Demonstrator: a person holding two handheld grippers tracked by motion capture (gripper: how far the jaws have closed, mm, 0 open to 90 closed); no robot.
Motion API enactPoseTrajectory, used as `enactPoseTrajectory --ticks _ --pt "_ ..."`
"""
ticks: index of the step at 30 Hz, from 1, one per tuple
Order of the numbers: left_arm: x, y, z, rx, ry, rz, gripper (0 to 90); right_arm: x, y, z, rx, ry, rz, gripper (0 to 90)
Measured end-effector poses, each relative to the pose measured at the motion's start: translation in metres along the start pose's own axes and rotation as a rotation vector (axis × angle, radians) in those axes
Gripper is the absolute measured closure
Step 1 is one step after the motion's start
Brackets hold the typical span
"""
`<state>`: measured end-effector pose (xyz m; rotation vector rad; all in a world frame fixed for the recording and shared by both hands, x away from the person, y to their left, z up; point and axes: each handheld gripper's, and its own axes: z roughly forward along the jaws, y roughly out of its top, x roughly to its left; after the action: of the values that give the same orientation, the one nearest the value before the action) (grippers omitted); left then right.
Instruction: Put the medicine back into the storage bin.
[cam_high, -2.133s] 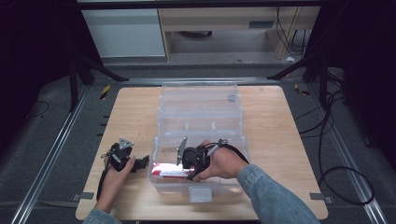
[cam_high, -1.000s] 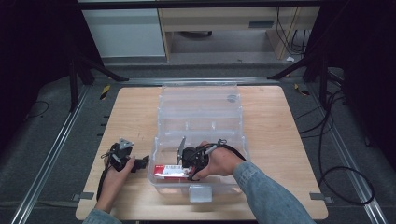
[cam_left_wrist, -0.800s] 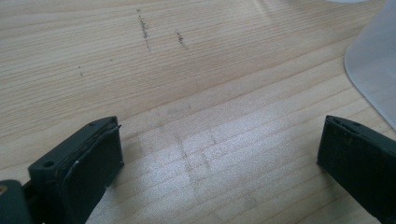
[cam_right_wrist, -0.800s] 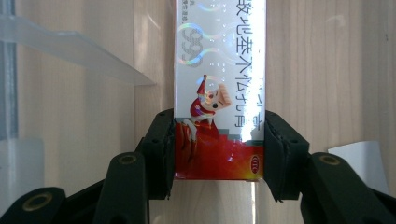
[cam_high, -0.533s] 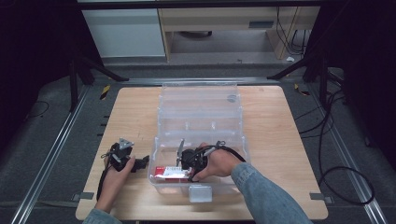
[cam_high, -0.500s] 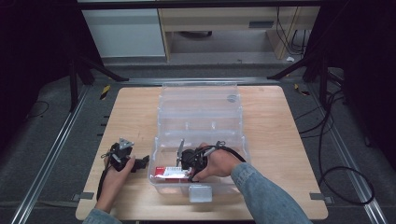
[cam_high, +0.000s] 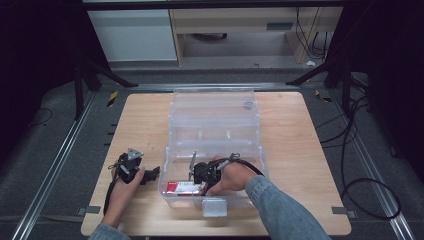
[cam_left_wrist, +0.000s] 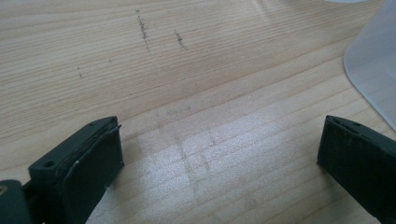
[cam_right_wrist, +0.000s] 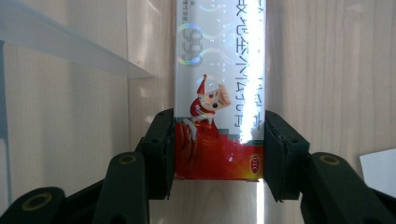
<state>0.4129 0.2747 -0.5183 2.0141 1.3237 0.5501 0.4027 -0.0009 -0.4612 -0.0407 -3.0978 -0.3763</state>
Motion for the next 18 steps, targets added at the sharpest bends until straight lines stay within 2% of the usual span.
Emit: enactPoseTrajectory --ticks 11,14,18 --pt "0.0 0.0 0.0 0.0 0.0 0.0 0.0 -0.0003 -0.0008 0.0032 0.003 -0.009 0.009 50.4" --pt "0.0 0.0 0.0 0.0 0.0 0.0 0.0 -0.0001 -0.0014 0.0023 0.004 -0.011 0.026 46.9" --pt "0.0 0.0 0.0 0.0 0.0 0.0 0.0 0.0021 -0.0041 -0.003 -0.025 -0.017 0.04 48.3"
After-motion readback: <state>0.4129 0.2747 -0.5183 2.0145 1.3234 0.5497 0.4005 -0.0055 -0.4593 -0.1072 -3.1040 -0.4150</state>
